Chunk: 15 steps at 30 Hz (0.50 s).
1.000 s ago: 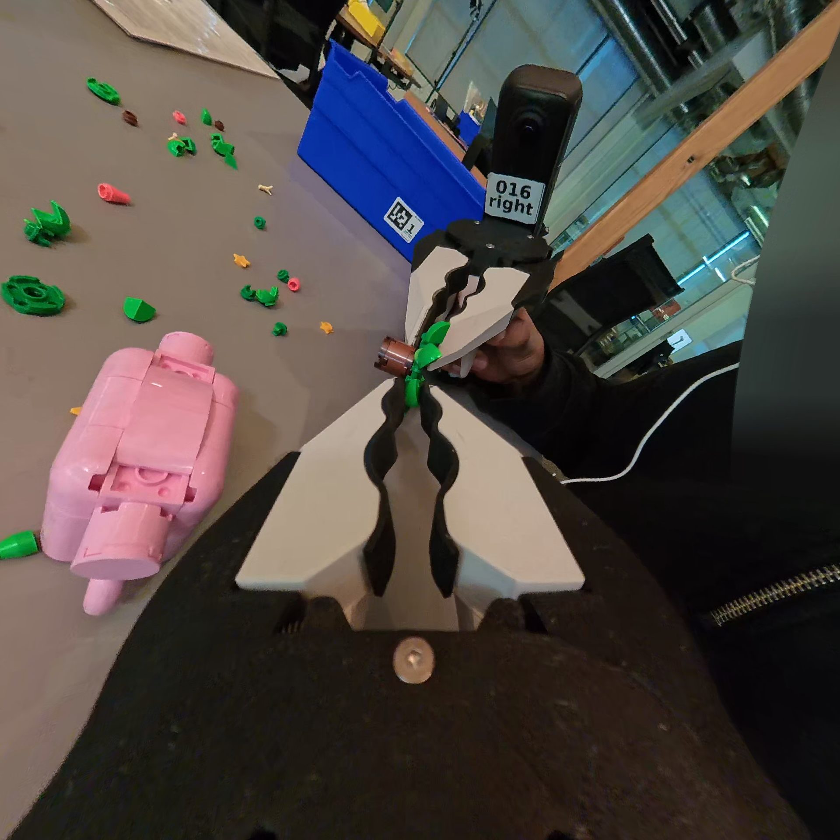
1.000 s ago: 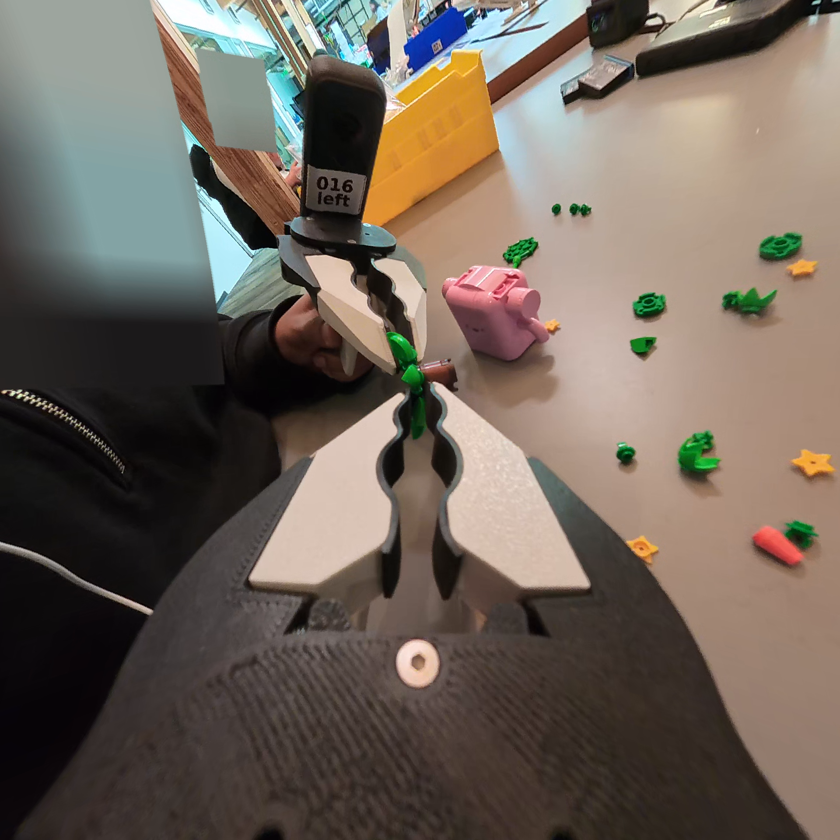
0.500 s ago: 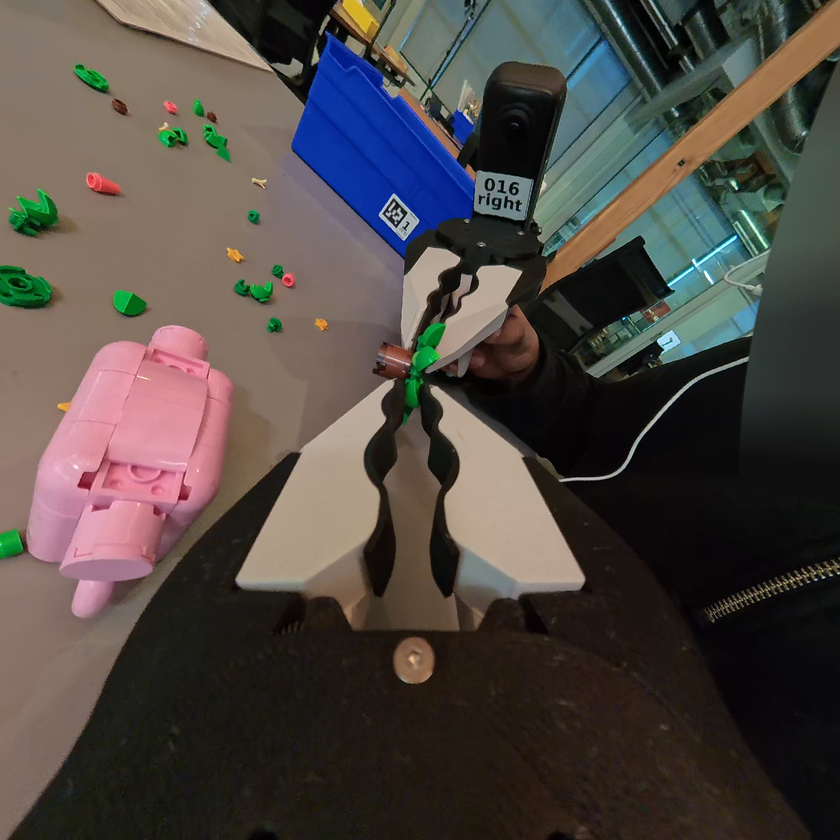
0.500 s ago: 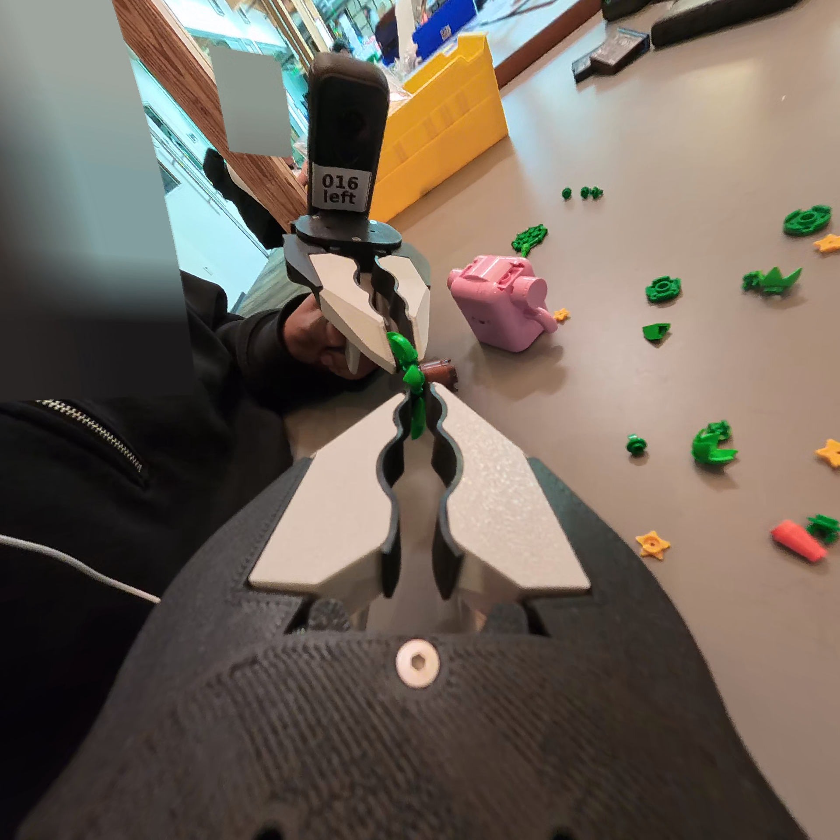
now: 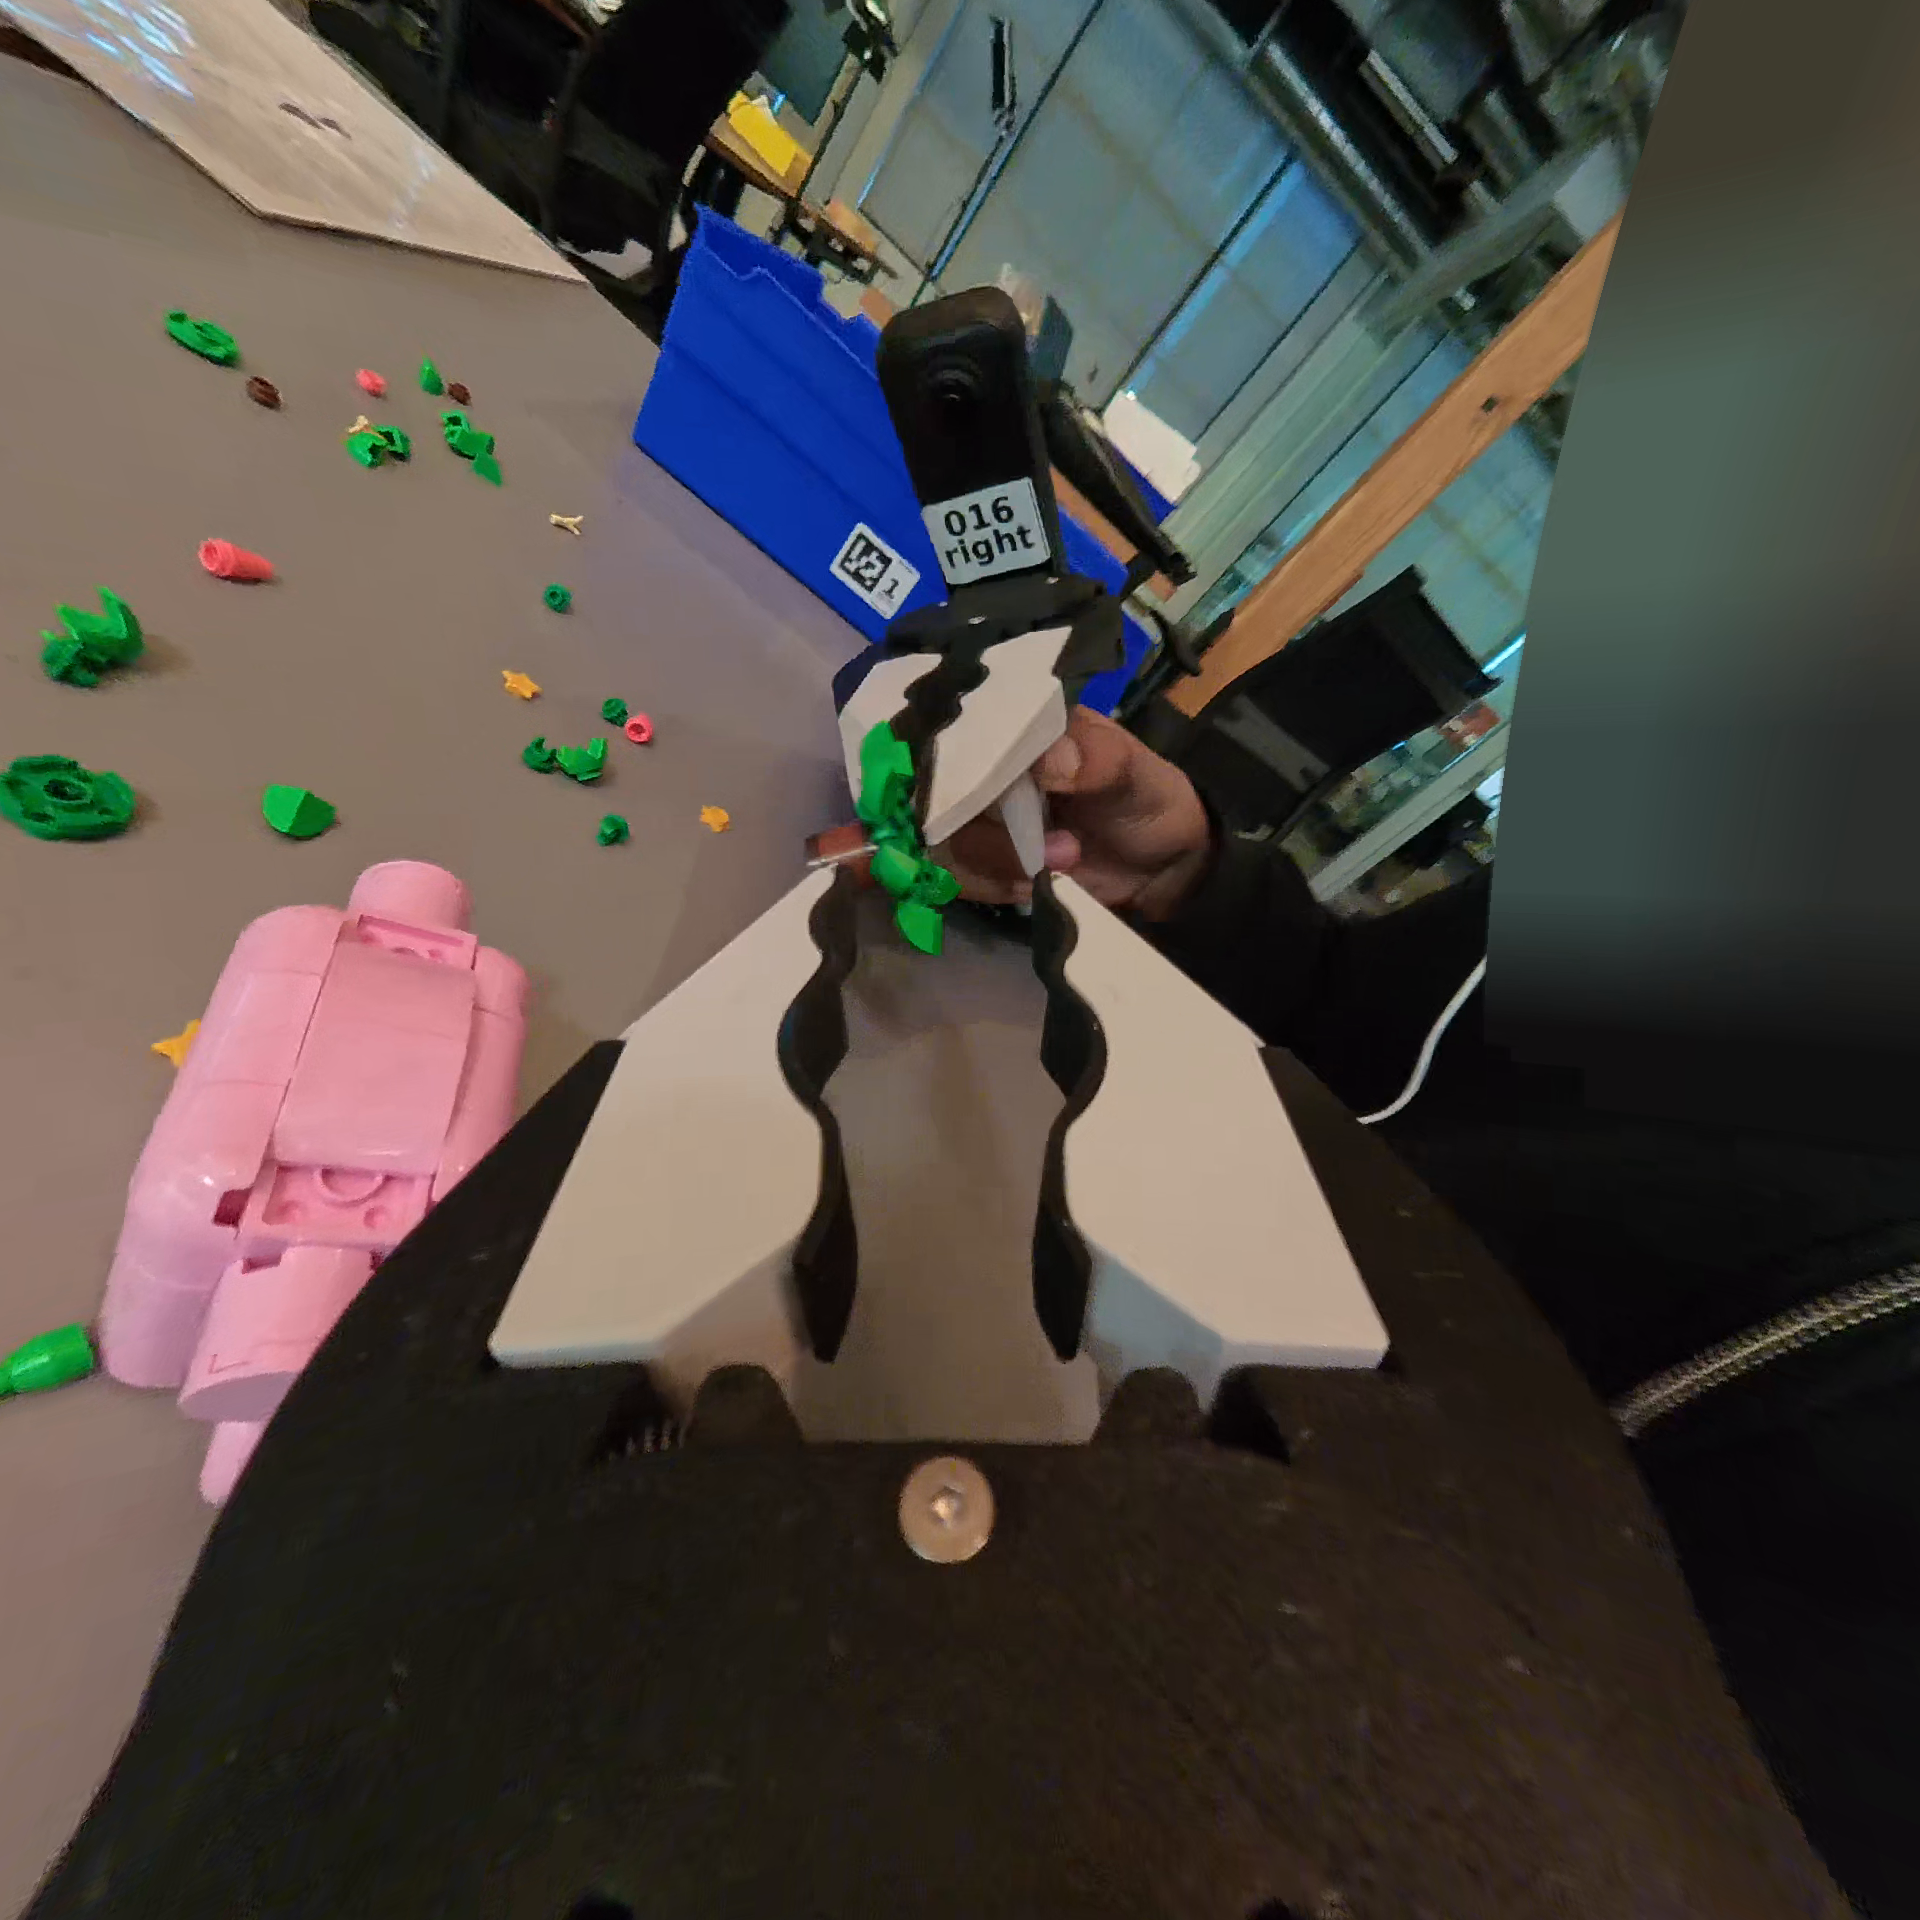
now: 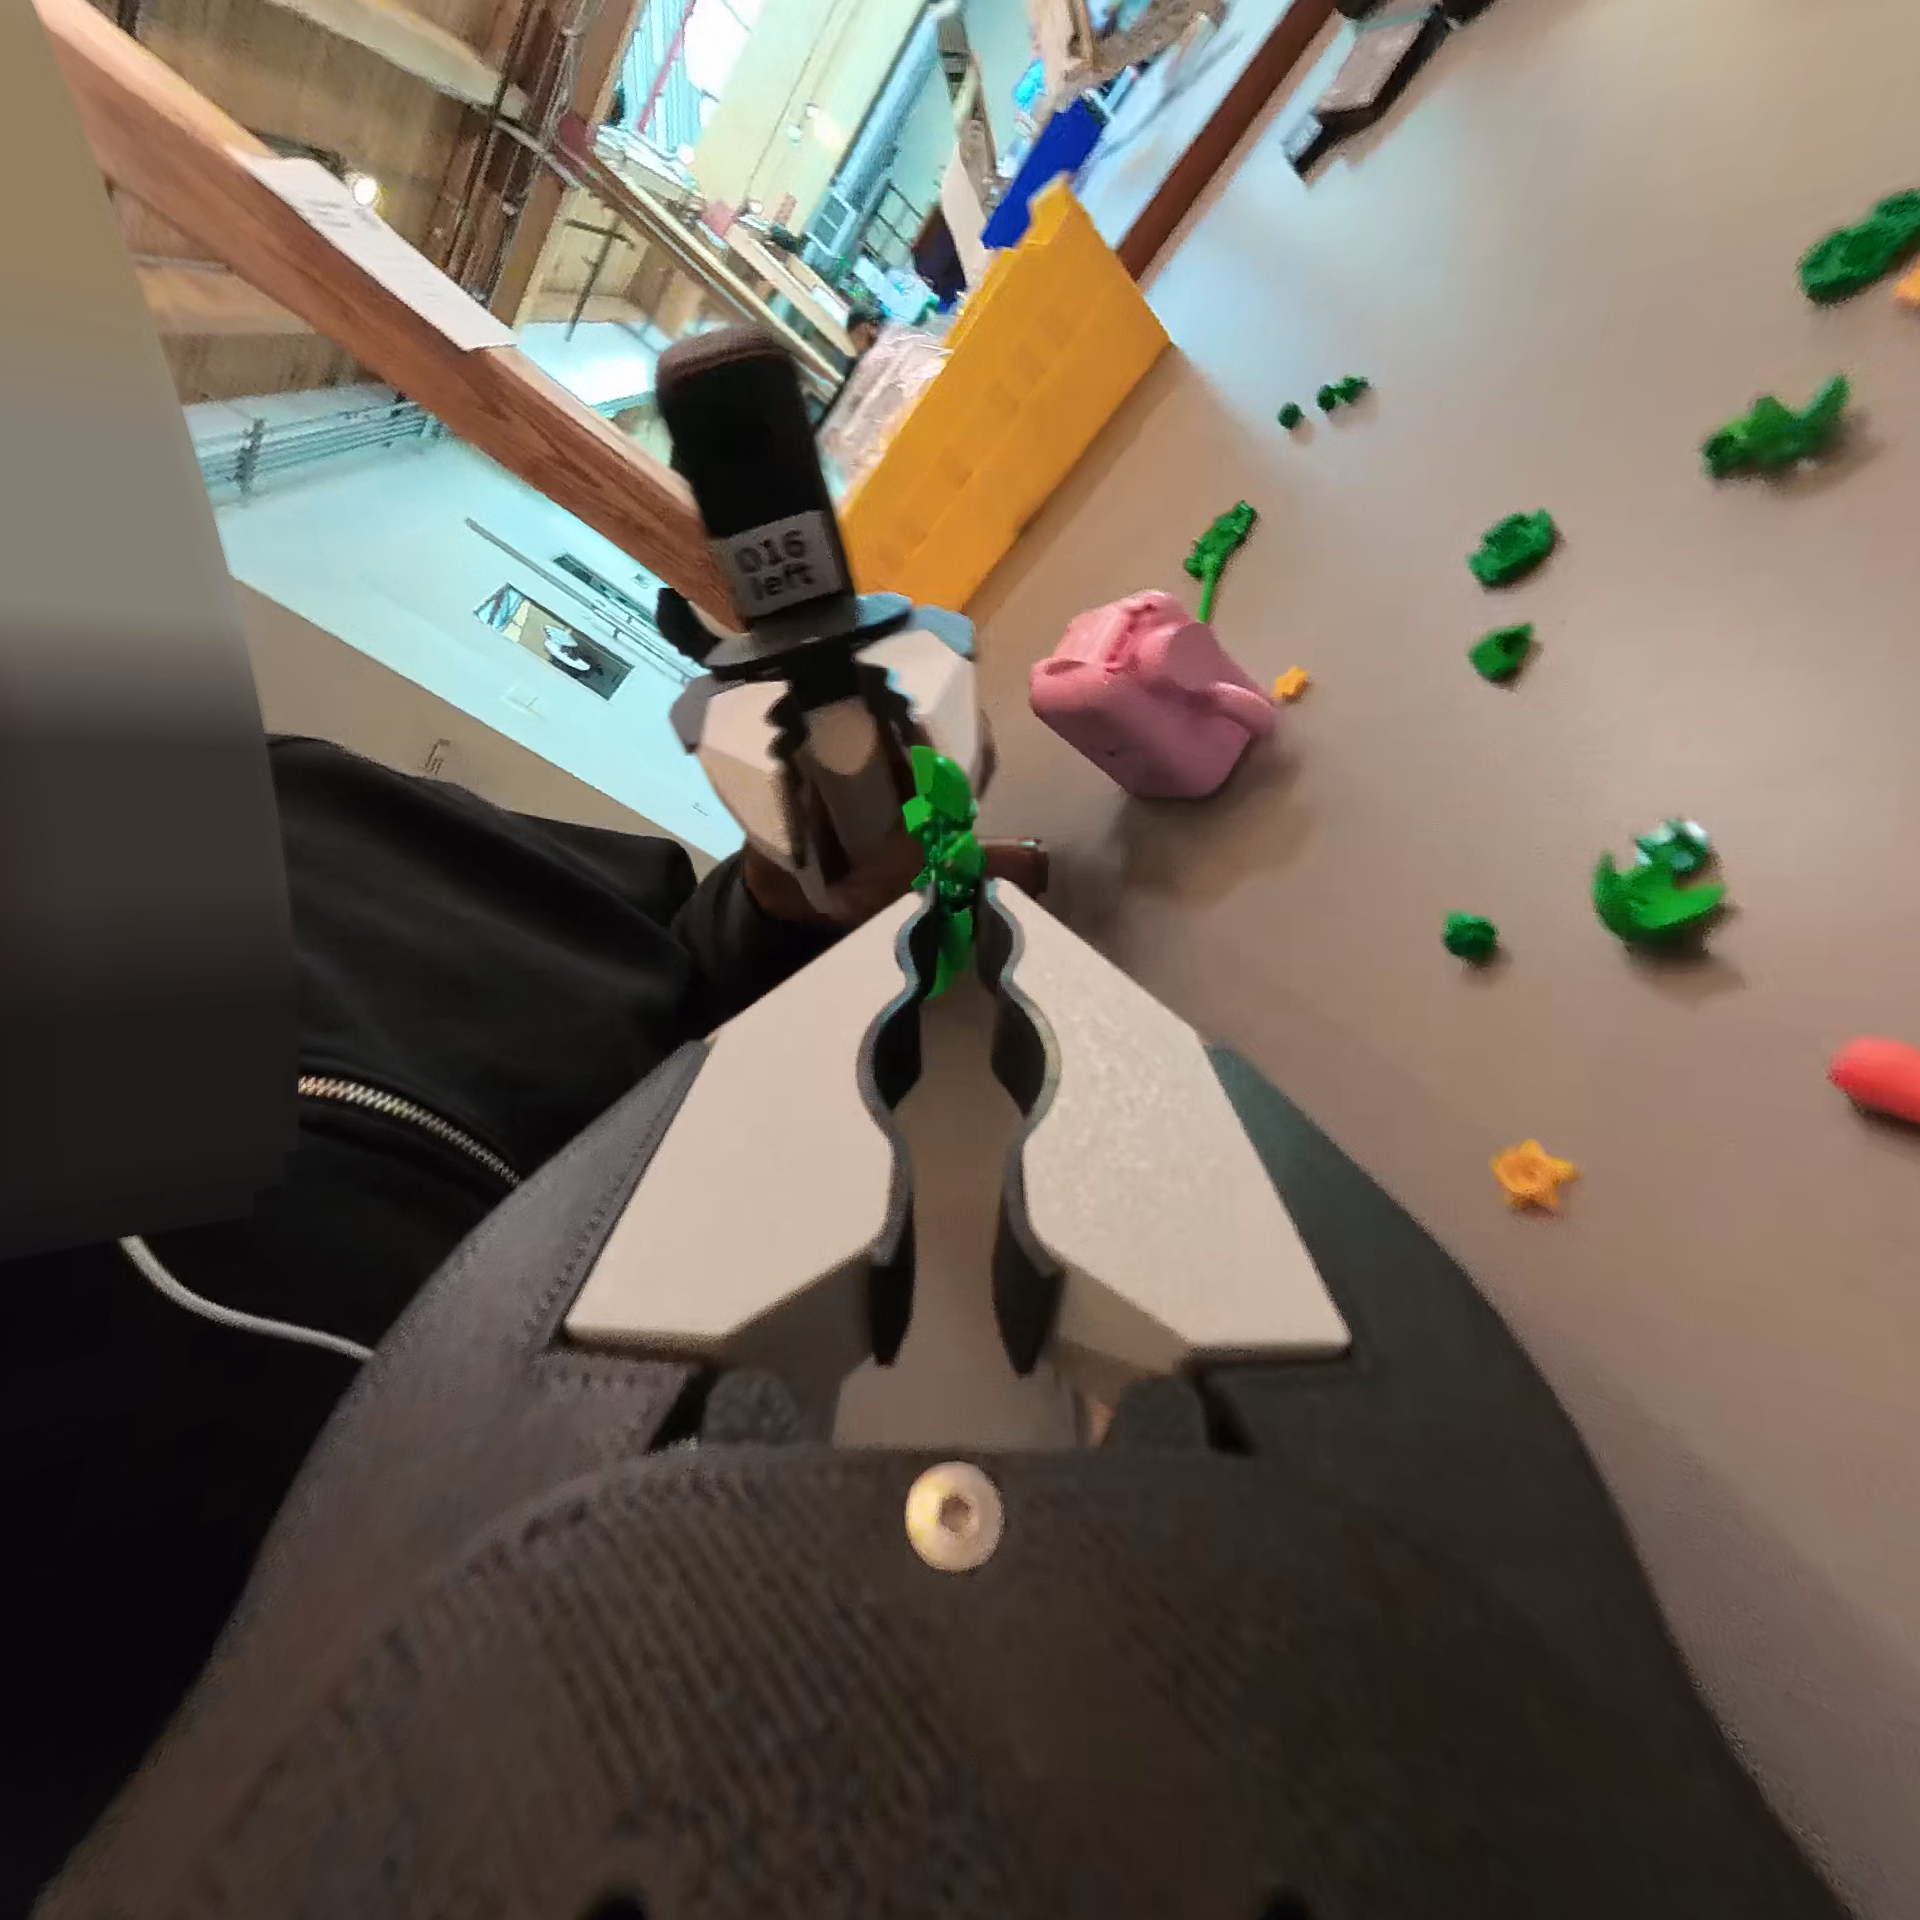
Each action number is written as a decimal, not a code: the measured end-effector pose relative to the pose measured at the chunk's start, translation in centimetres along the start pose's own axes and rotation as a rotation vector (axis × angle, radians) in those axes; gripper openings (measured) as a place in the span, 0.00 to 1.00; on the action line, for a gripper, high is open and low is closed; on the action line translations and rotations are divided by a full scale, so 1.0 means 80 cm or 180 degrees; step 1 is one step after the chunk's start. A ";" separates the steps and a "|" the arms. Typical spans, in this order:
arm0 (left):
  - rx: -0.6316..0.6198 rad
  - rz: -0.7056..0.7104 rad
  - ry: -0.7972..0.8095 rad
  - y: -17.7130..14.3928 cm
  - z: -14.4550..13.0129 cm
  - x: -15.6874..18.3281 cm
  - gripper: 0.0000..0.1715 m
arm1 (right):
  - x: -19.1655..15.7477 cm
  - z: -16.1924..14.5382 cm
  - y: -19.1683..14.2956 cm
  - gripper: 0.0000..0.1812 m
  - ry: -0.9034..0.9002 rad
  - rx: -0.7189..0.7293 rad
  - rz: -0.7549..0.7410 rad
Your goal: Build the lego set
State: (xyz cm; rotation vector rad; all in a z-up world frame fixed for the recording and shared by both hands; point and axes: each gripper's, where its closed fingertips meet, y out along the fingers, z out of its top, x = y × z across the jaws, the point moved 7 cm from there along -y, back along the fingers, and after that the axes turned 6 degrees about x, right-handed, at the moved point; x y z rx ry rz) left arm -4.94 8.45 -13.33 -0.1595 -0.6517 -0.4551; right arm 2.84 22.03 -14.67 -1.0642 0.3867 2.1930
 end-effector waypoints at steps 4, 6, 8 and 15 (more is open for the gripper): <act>-0.0193 0.0252 0.0475 0.000 -0.003 0.004 0.23 | 0.012 -0.012 -0.004 0.03 0.0409 -0.0296 -0.0106; -0.0391 0.0340 0.0719 0.004 -0.011 0.006 0.24 | 0.016 -0.024 -0.003 0.03 0.0484 -0.0592 -0.0212; -0.0637 0.0370 0.0852 0.011 -0.021 0.008 0.24 | 0.016 -0.031 -0.001 0.03 0.0415 -0.0784 -0.0338; -0.0781 0.0346 0.0723 0.014 -0.025 0.004 0.24 | 0.021 -0.033 -0.002 0.04 0.0269 -0.0906 -0.0570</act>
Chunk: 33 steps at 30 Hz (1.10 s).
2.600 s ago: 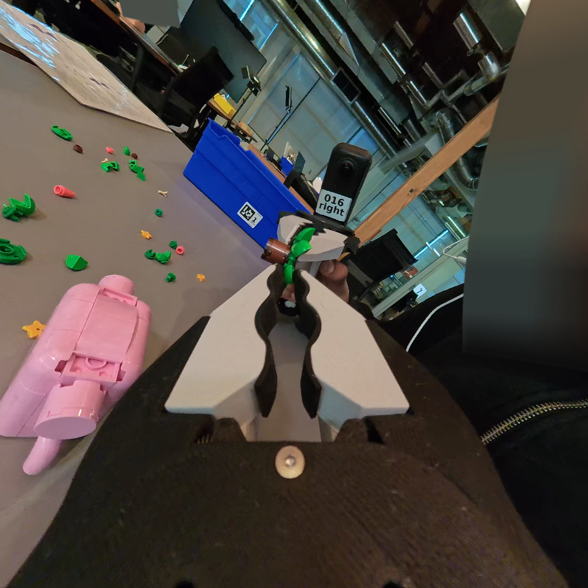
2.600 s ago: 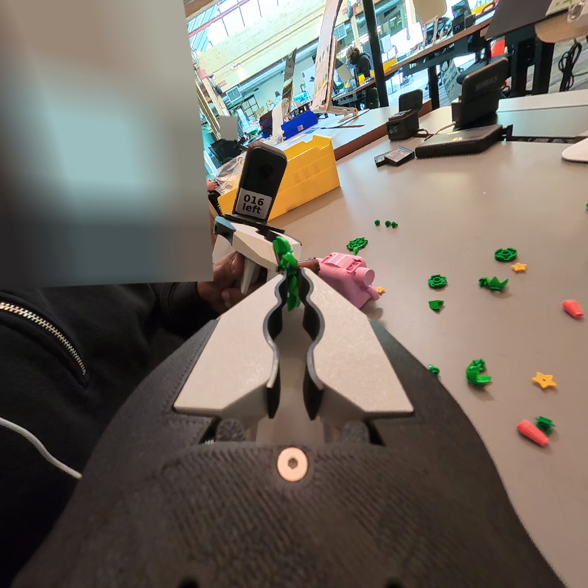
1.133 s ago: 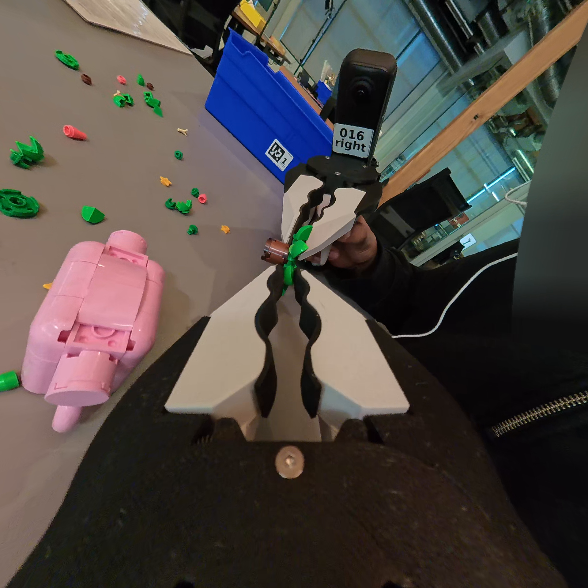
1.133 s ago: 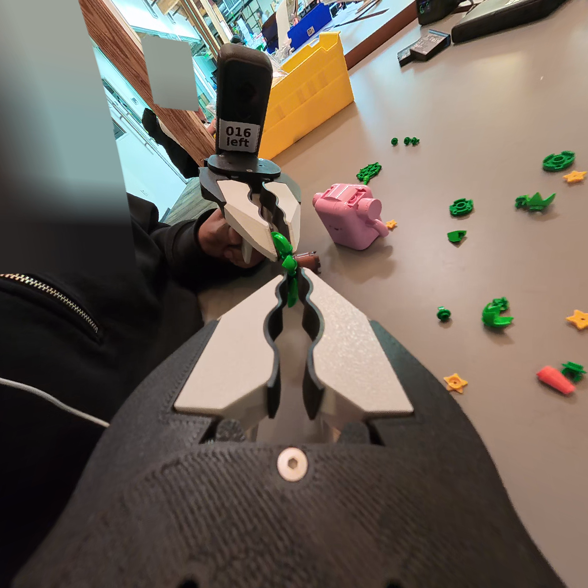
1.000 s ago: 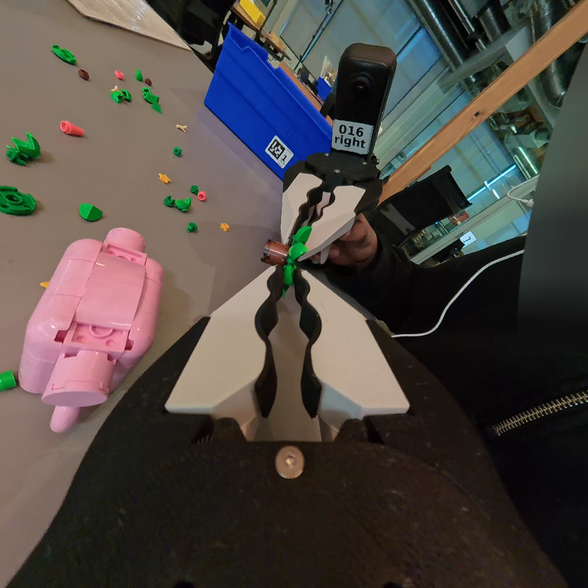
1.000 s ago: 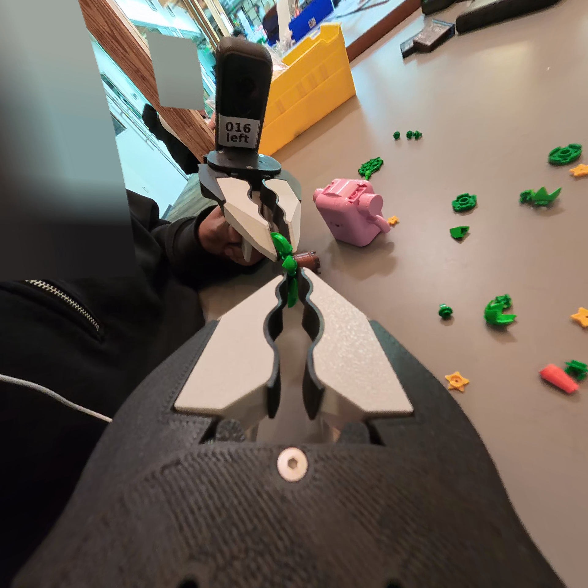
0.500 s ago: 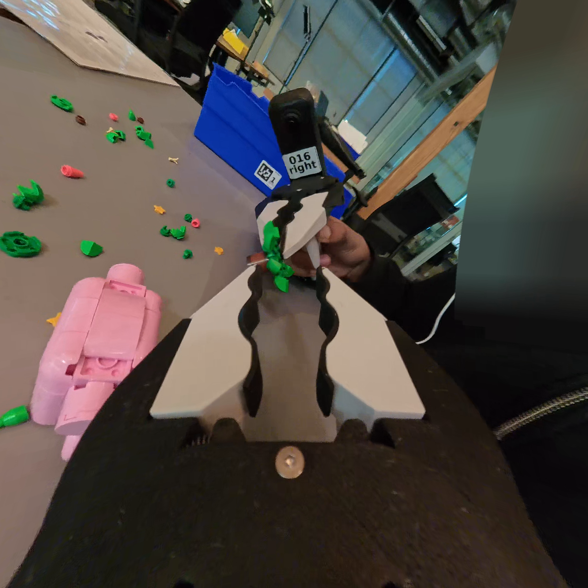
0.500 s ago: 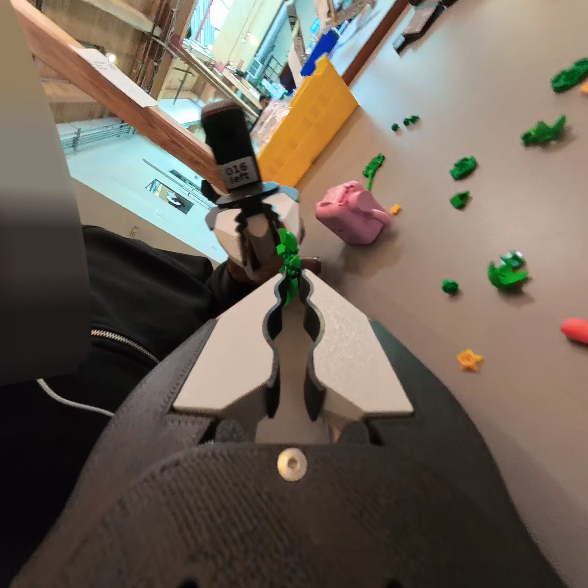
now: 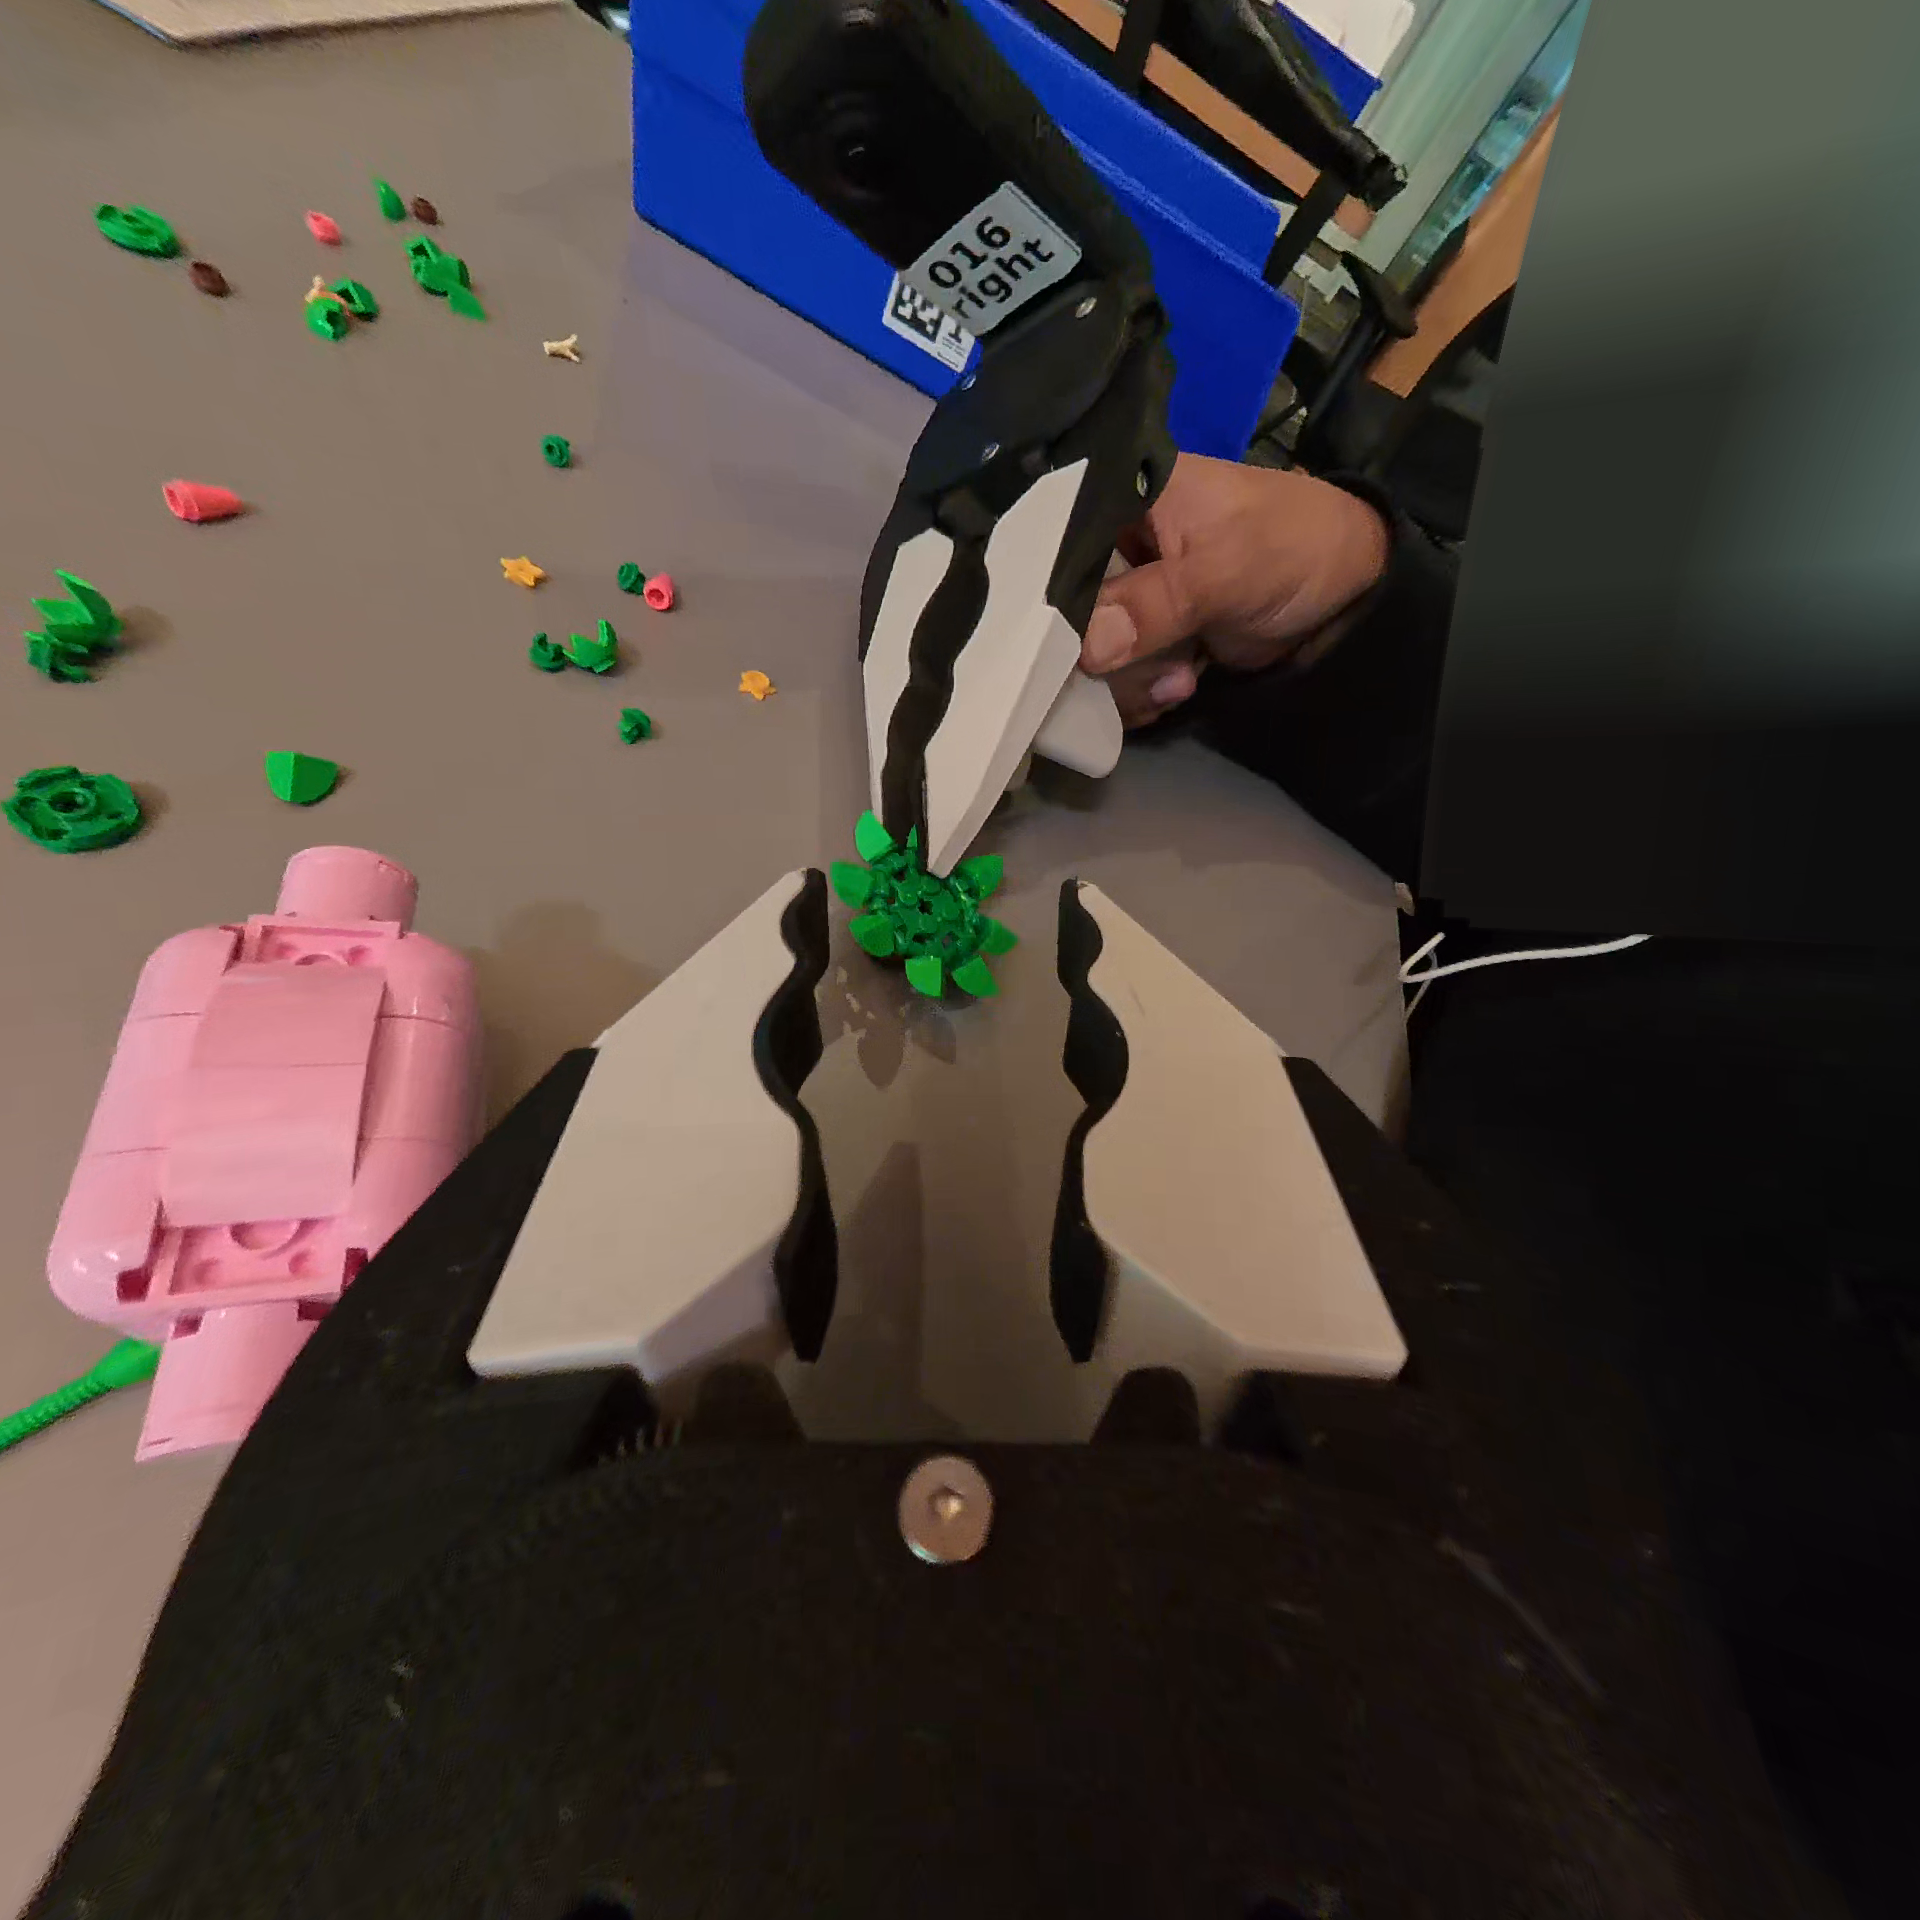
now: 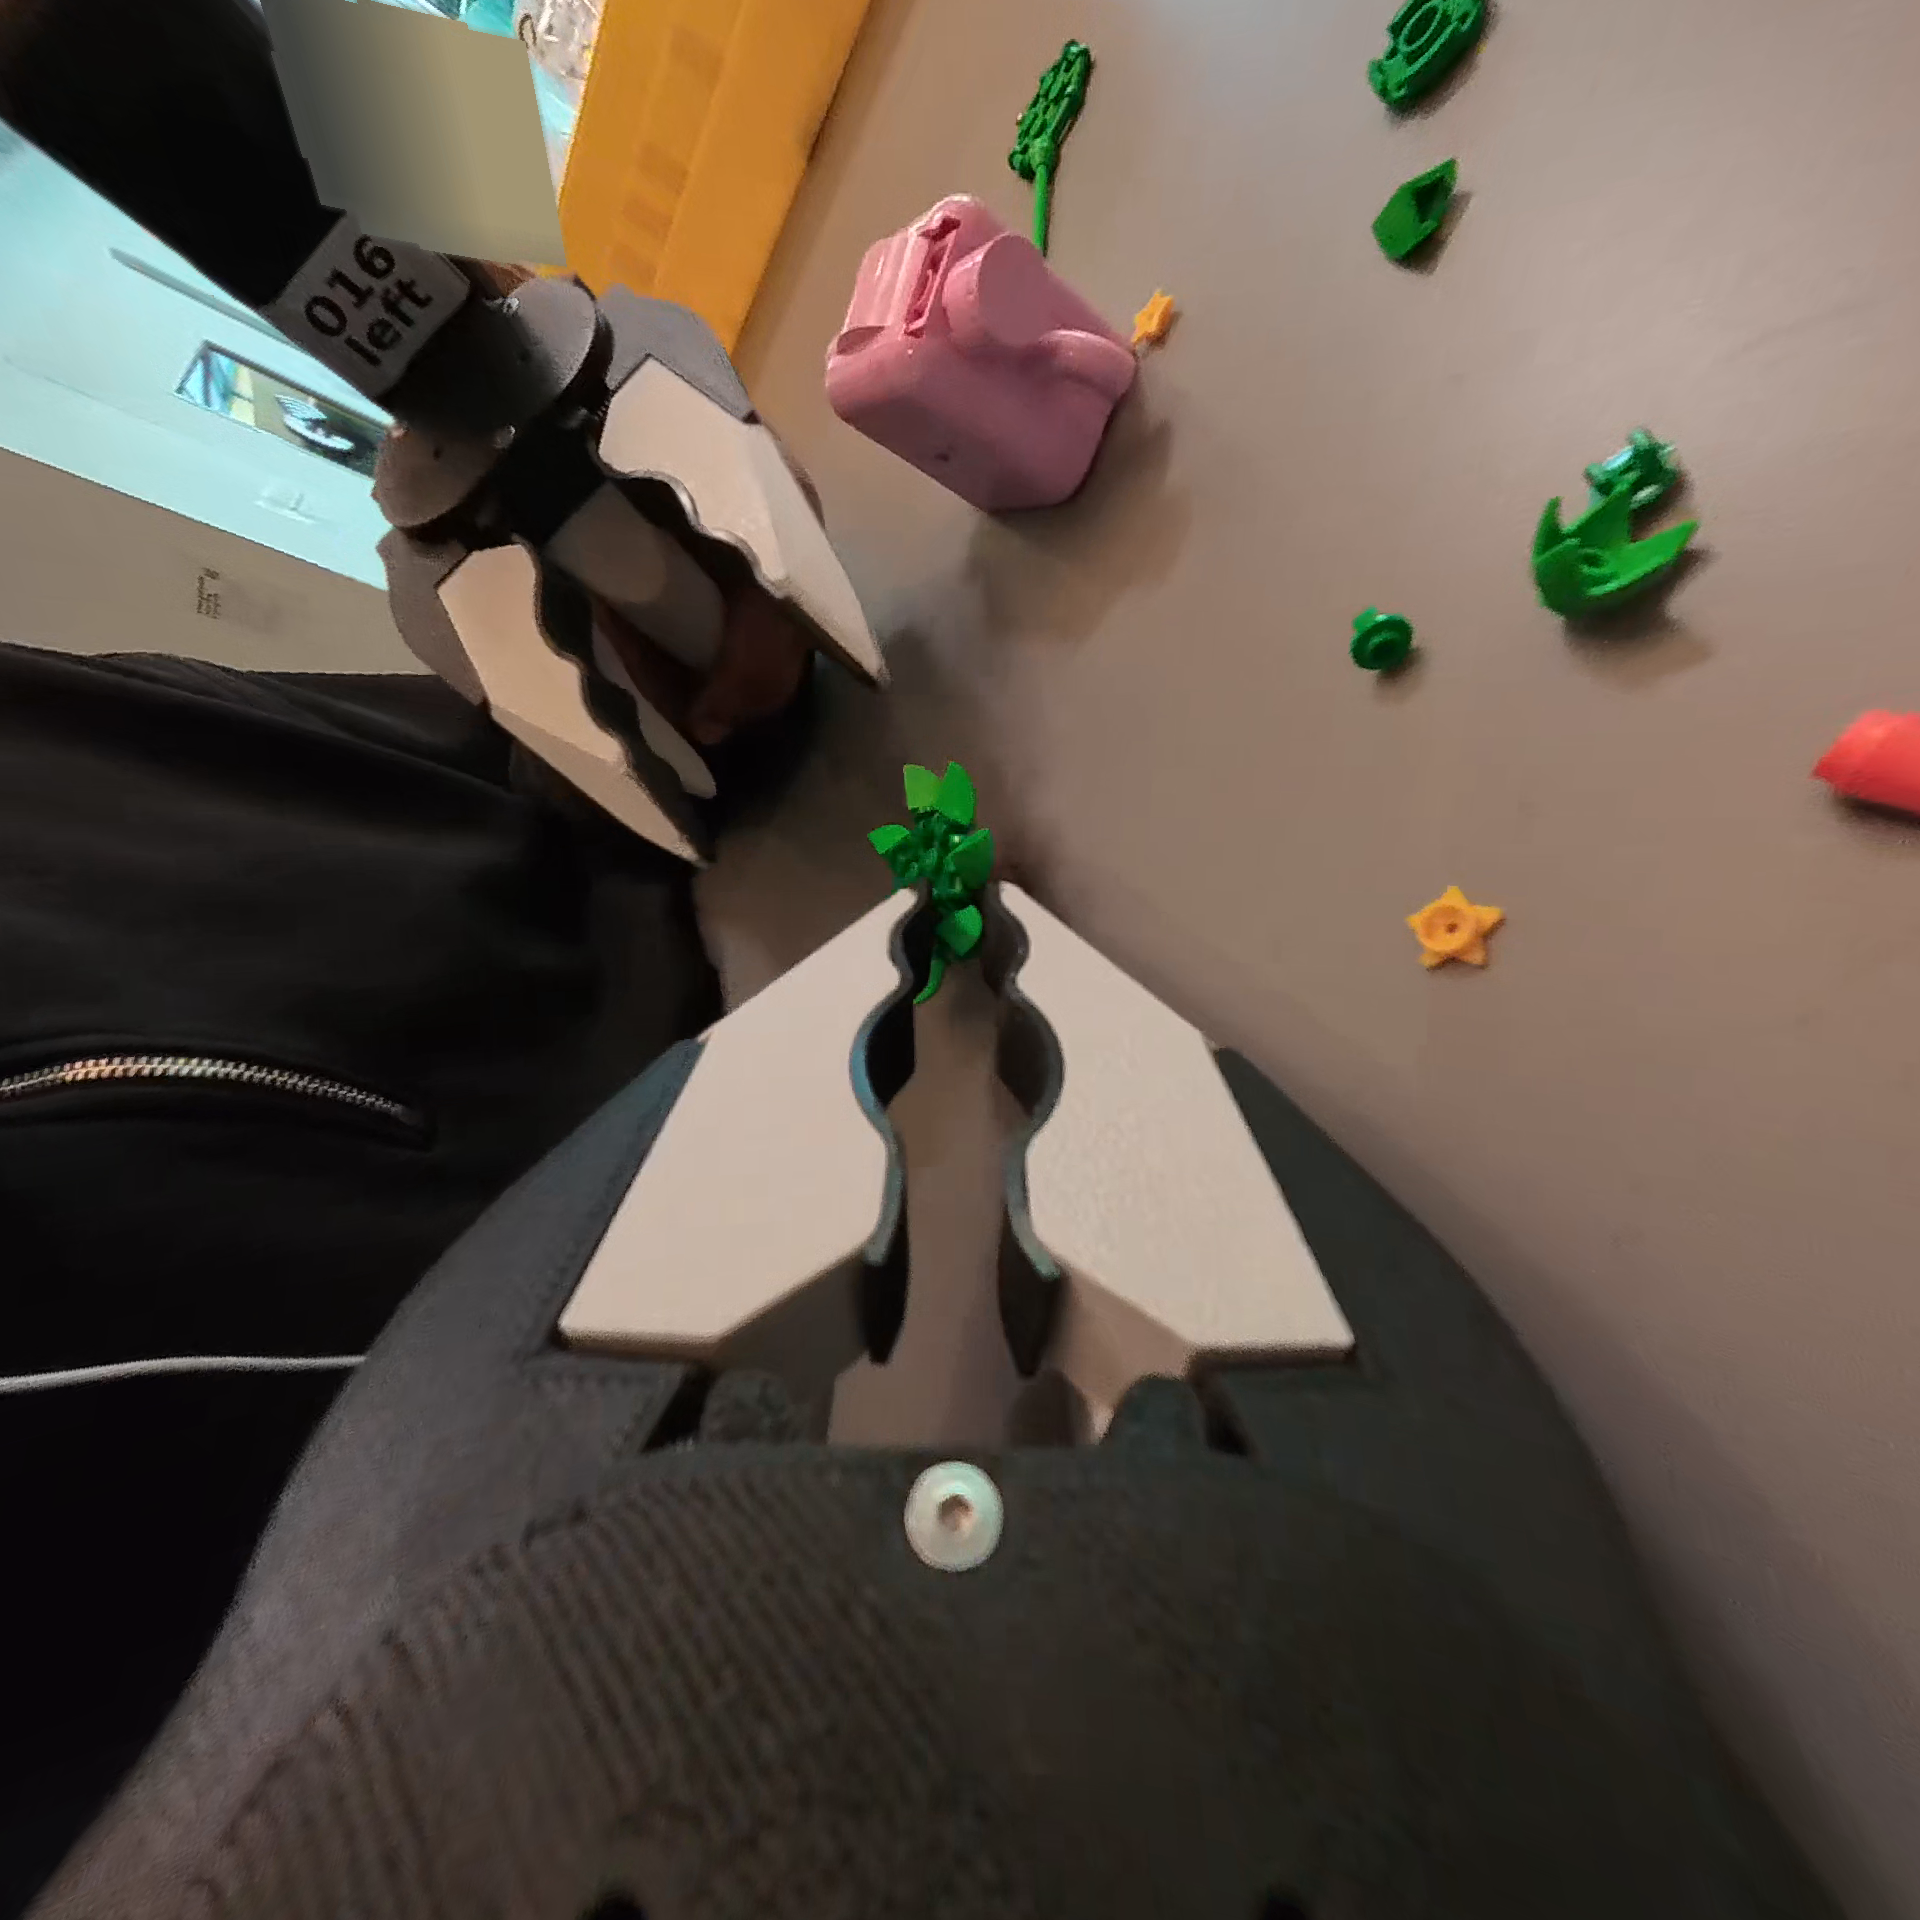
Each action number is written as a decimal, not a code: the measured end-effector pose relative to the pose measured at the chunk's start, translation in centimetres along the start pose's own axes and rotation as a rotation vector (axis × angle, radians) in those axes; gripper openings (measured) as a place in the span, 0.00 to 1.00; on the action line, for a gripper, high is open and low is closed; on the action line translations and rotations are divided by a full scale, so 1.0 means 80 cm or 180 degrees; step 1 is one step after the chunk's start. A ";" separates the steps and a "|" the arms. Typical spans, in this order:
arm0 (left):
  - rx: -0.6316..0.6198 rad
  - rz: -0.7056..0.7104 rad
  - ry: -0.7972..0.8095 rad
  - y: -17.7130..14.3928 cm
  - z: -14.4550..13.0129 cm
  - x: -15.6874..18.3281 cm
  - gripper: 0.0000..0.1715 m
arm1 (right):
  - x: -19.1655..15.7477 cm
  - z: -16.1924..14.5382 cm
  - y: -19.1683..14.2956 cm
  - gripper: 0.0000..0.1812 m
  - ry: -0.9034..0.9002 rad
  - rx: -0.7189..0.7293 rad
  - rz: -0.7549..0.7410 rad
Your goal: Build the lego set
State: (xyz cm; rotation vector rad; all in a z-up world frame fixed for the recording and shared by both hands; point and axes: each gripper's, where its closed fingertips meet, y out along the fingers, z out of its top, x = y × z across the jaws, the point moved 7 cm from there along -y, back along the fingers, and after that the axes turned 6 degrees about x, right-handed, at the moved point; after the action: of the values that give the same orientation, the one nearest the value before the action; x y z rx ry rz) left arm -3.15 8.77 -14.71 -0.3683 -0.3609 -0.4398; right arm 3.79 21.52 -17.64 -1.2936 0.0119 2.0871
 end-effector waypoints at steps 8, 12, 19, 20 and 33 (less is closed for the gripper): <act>-0.0215 -0.0016 -0.0014 0.007 -0.006 0.000 0.24 | 0.004 0.002 -0.003 0.15 -0.0004 -0.0008 -0.0070; -0.0170 -0.0023 -0.0046 0.005 -0.004 -0.001 0.24 | 0.001 0.012 -0.014 0.19 0.0116 0.0149 0.0195; -0.0131 0.0035 0.0001 0.003 -0.003 -0.002 0.21 | -0.056 0.042 -0.049 0.08 -0.1489 0.0836 0.0230; -0.0123 0.0057 0.0003 0.002 -0.003 -0.003 0.21 | -0.058 0.042 -0.051 0.13 -0.1782 0.0874 -0.0010; -0.0267 0.0069 0.0137 0.007 -0.006 0.001 0.20 | -0.046 0.011 -0.018 0.31 -0.2261 0.0131 -0.0337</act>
State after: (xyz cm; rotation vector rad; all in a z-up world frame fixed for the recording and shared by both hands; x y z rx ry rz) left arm -2.68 9.00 -15.26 -0.4432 -0.2969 -0.4420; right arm 4.91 21.01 -13.81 -0.4613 -0.3138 2.3219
